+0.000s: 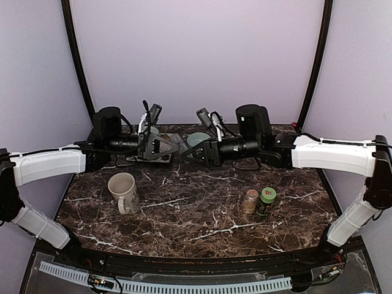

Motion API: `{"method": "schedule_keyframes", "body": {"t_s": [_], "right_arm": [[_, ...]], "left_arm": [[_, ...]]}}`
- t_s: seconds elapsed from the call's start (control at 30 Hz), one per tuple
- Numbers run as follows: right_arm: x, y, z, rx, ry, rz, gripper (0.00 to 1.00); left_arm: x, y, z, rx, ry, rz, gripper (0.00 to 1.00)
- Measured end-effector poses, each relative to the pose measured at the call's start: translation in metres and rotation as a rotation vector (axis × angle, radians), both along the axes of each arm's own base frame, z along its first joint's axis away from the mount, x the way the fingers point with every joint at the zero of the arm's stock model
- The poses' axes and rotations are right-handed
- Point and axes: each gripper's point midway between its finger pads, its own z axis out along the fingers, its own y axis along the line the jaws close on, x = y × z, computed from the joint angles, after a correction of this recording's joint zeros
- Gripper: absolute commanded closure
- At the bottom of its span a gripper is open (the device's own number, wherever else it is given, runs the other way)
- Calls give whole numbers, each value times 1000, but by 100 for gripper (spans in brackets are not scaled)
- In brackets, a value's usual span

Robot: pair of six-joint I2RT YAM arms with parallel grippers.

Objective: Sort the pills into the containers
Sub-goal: Pass from the right arm to the left

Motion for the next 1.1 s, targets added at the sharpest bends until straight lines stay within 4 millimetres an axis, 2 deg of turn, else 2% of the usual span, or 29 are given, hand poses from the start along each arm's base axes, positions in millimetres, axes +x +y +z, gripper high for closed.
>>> {"method": "schedule_keyframes", "body": {"t_s": [0.27, 0.5, 0.77, 1.1], "right_arm": [[-4, 2, 0, 16, 26, 23, 55], [-7, 4, -6, 15, 49, 37, 55], [-6, 4, -5, 24, 59, 43, 55], [-6, 4, -4, 34, 73, 51, 55]], "left_arm": [[8, -4, -1, 0, -26, 40, 16], [15, -4, 6, -24, -59, 80, 32], [8, -11, 10, -46, -59, 57, 49], [5, -14, 3, -49, -39, 42, 53]]}}
